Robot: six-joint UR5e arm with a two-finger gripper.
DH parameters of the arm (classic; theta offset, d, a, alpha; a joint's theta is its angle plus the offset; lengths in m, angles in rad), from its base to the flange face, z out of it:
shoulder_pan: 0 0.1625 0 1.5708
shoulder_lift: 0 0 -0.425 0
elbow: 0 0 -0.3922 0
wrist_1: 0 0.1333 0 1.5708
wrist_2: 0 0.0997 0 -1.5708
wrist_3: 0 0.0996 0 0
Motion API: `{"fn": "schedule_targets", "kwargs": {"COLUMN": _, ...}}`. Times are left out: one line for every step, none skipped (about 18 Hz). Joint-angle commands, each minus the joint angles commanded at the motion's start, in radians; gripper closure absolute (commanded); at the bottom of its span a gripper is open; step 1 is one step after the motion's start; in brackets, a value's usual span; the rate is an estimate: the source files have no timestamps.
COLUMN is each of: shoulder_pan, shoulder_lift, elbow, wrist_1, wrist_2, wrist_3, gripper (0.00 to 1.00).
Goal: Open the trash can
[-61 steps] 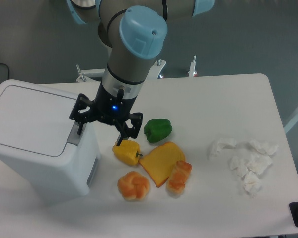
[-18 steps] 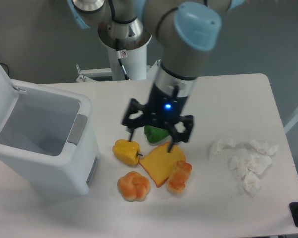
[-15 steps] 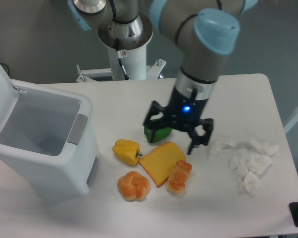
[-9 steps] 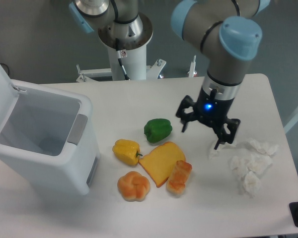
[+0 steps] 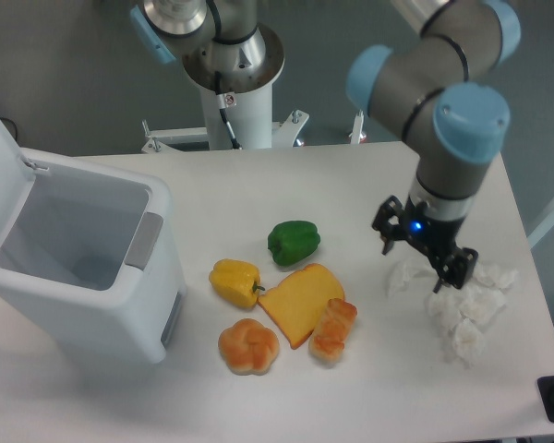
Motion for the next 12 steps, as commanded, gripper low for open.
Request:
{"fn": "schedule_targets", "kwargs": {"shoulder_pan": 0.0, "shoulder_lift": -0.005, "elbow": 0.005, "wrist_1": 0.0, "wrist_2": 0.0, "wrist_3": 0.0, "gripper": 0.0}}
{"fn": "schedule_targets", "kwargs": {"shoulder_pan": 0.002, "shoulder_lift": -0.005, "elbow": 0.006, "wrist_1": -0.002, "wrist_2": 0.0, "wrist_3": 0.0, "gripper": 0.0}}
{"fn": "schedule_targets", "kwargs": {"shoulder_pan": 0.002, "shoulder_lift": -0.006, "elbow": 0.006, "wrist_1": -0.002, "wrist_2": -0.001, "wrist_3": 0.002, "gripper": 0.0}}
{"fn": "schedule_targets", "kwargs": {"shoulder_pan": 0.002, "shoulder_lift": -0.006, "elbow": 0.006, "wrist_1": -0.002, "wrist_2": -0.001, "wrist_3": 0.002, "gripper": 0.0}}
{"fn": "schedule_targets", "kwargs": {"shoulder_pan": 0.002, "shoulder_lift": -0.006, "elbow": 0.008, "wrist_1": -0.002, "wrist_2": -0.003, "wrist_3": 0.002, "gripper": 0.0}}
{"fn": "schedule_targets", "kwargs": {"shoulder_pan": 0.002, "shoulder_lift": -0.006, "elbow": 0.008, "wrist_1": -0.003, "wrist_2": -0.004, "wrist_3": 0.002, "gripper": 0.0}}
{"fn": "schedule_targets", "kwargs": {"shoulder_pan": 0.002, "shoulder_lift": -0.006, "elbow": 0.008, "wrist_1": -0.003, "wrist_2": -0.006, "wrist_3": 0.002, "gripper": 0.0}}
{"fn": "schedule_targets", "kwargs": {"shoulder_pan": 0.002, "shoulder_lift": -0.008, "elbow": 0.009, "wrist_1": -0.005, "wrist_2": -0.006, "wrist_3": 0.002, "gripper": 0.0}}
{"fn": "schedule_targets", "kwargs": {"shoulder_pan": 0.002, "shoulder_lift": -0.008, "elbow": 0.009, "wrist_1": -0.005, "wrist_2": -0.006, "wrist_3": 0.002, "gripper": 0.0}}
{"fn": "schedule_targets", "kwargs": {"shoulder_pan": 0.002, "shoulder_lift": -0.008, "elbow": 0.009, "wrist_1": -0.005, "wrist_2": -0.006, "wrist_3": 0.002, "gripper": 0.0}}
{"fn": "schedule_targets", "kwargs": {"shoulder_pan": 0.002, "shoulder_lift": -0.008, "elbow": 0.009, "wrist_1": -0.005, "wrist_2": -0.006, "wrist_3": 0.002, "gripper": 0.0}}
{"fn": "schedule_targets", "kwargs": {"shoulder_pan": 0.002, "shoulder_lift": -0.008, "elbow": 0.009, "wrist_1": -0.005, "wrist_2": -0.006, "wrist_3": 0.002, "gripper": 0.0}}
